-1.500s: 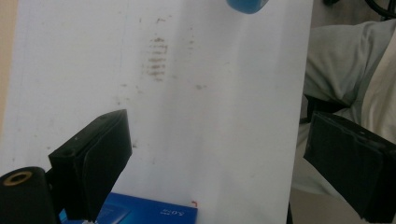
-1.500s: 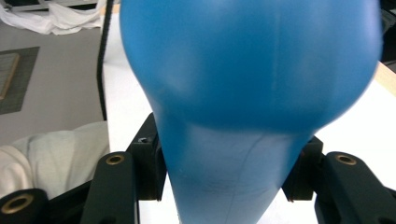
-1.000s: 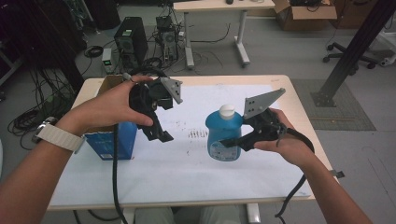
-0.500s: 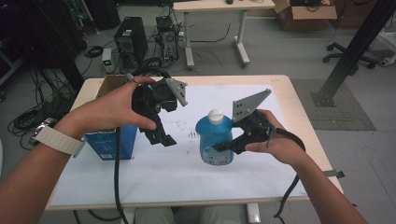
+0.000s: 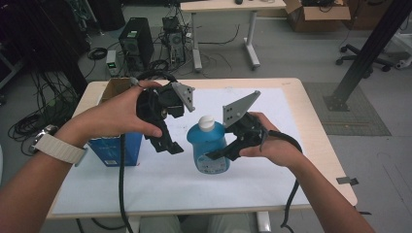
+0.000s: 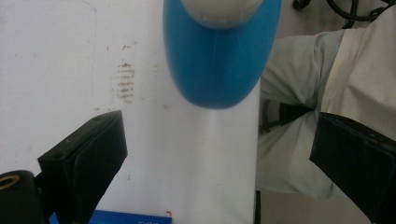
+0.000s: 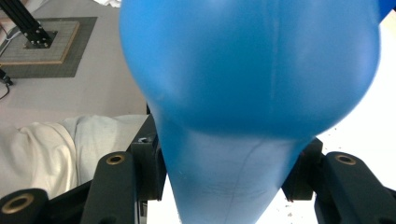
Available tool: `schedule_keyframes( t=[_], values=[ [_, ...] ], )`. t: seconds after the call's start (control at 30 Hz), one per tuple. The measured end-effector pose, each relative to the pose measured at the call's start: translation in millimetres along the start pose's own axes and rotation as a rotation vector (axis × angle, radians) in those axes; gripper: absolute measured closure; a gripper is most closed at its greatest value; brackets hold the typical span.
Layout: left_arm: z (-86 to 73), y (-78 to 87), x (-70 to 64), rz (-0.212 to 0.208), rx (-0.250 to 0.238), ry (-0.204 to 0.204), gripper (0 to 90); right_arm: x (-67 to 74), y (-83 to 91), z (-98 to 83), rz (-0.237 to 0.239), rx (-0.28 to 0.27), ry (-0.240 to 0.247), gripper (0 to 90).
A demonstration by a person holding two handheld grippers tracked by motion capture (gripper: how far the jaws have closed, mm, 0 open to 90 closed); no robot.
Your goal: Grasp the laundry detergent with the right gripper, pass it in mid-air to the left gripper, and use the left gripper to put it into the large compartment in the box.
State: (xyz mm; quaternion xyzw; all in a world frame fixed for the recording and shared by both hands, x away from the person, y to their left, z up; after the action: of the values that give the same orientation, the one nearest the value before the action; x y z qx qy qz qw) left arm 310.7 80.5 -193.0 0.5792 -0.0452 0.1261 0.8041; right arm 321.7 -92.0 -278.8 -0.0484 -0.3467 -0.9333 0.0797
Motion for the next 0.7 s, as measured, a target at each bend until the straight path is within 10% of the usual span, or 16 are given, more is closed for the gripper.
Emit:
schedule_keyframes(
  t=[0.7],
  values=[
    [12.0, -6.7, 0.8, -0.007, 0.018, -0.019, 4.2, -6.2, -16.5, 13.5, 0.03, 0.033, 0.017, 44.9]
  ],
)
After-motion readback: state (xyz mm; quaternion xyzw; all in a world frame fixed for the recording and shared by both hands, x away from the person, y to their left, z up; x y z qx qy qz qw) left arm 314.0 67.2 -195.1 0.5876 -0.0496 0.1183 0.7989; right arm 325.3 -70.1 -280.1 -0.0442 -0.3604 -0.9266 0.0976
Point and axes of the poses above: each handheld gripper's, and its own axes: y roughly backward along the jaws, z roughly out of its top, x roughly to its left, the point moved 3 cm from there along -y, roughly forward along the jaws, and after that the axes turned 11 degrees about z, right-handed, at the moved point
